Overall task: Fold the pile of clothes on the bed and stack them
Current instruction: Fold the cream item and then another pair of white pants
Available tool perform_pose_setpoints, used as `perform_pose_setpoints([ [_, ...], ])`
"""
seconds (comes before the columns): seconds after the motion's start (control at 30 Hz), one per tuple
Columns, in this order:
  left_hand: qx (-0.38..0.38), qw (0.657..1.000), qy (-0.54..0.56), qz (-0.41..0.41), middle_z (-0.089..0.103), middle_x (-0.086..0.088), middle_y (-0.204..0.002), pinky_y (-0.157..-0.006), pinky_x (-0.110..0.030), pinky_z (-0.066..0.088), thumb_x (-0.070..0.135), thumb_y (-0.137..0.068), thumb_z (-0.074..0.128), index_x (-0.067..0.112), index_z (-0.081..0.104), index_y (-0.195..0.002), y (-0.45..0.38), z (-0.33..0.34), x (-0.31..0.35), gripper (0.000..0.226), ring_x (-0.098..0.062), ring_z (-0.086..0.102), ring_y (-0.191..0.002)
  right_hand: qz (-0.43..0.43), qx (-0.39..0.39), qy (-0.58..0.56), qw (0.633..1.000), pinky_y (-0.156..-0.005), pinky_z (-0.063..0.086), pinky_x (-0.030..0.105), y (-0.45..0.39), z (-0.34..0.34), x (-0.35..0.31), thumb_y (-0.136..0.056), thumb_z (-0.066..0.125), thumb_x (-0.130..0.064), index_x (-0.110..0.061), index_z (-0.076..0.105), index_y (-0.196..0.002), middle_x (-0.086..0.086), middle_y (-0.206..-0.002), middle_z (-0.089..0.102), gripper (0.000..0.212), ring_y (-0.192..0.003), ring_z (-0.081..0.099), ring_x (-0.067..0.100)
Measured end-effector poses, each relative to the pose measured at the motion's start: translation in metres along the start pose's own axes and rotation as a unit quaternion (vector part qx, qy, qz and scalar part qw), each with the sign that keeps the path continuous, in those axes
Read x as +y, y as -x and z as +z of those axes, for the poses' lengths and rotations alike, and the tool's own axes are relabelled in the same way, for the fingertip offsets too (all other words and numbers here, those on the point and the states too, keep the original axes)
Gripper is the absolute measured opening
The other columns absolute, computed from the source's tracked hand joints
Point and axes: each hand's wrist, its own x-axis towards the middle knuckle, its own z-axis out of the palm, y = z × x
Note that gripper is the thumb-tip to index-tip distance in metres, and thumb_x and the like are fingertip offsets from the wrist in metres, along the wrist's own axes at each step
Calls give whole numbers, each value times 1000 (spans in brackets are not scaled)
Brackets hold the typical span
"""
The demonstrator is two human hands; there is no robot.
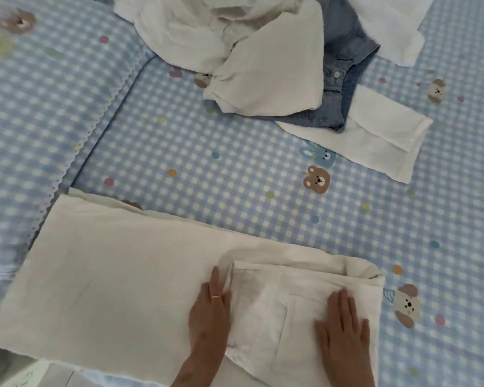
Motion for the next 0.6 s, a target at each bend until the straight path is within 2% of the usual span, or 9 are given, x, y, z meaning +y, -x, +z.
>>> perform_pose_setpoints([
  [0.03,30,999,-12,23,61,-13,-112,-73,-43,51,23,-83,67,17,47,-136,3,-10,-15,57,-35,64,-87,-36,8,-10,999,-116,6,34,-1,-6,-18,-94,-1,-57,-26,7,-148,-16,-158,2,63,-142,-4,-4],
  [0.07,63,997,-31,34,63,-18,-106,-67,-45,54,24,-81,68,11,56,-127,8,-20,-31,49,-38,65,-81,-75,3,-14,997,-115,3,24,-5,-9,-38,-97,2,-52,-21,13,-149,-10,-158,10,62,-142,-6,-5],
  [0.1,72,996,-45,21,65,-22,-104,-63,-48,54,30,-88,57,7,62,-118,11,-34,-55,38,-41,65,-79,-117,-6,-8,993,-113,3,21,-13,-9,-65,-99,6,-49,-15,25,-147,-1,-154,22,62,-143,-3,-3],
  [0.13,58,997,-48,-2,64,-26,-106,-65,-50,54,38,-97,36,3,64,-113,13,-52,-79,48,-44,65,-82,-158,-26,1,987,-112,4,21,-24,-7,-94,-100,10,-46,-11,31,-145,6,-151,26,61,-144,3,2],
  [0.2,44,997,-43,-40,59,-31,-117,-73,-55,53,48,-98,14,-5,65,-112,10,-82,-134,75,-48,63,-96,-248,-63,17,967,-115,-2,22,-50,7,-158,-101,19,-40,-15,17,-148,2,-155,3,53,-146,1,14],
  [0.27,92,990,-63,-83,53,-33,-127,-82,-59,50,42,-91,25,-9,61,-115,-2,-110,-177,67,-51,57,-107,-325,-111,22,939,-117,-6,25,-80,23,-217,-102,25,-35,-20,3,-150,-3,-155,-13,54,-147,-4,16],
  [0.43,148,974,-62,-162,49,-30,-132,-95,-58,41,34,-85,32,-2,55,-127,-35,-164,-239,60,-48,50,-119,-454,-140,91,875,-119,3,35,-135,60,-364,-102,33,-22,-15,9,-151,4,-160,-1,54,-147,1,19],
  [0.5,166,965,-32,-199,52,-27,-130,-94,-55,42,31,-88,51,-1,50,-132,-44,-172,-256,54,-45,53,-115,-448,-142,104,877,-119,7,36,-149,76,-410,-101,36,-21,-12,7,-150,7,-160,1,58,-147,3,21],
  [0.6,138,971,-5,-193,61,-25,-104,-73,-52,51,13,-68,82,-2,58,-123,-49,-172,-273,62,-46,60,-89,-369,-150,64,915,-114,21,35,-166,92,-458,-98,45,-26,-7,9,-149,10,-157,13,65,-144,18,23],
])
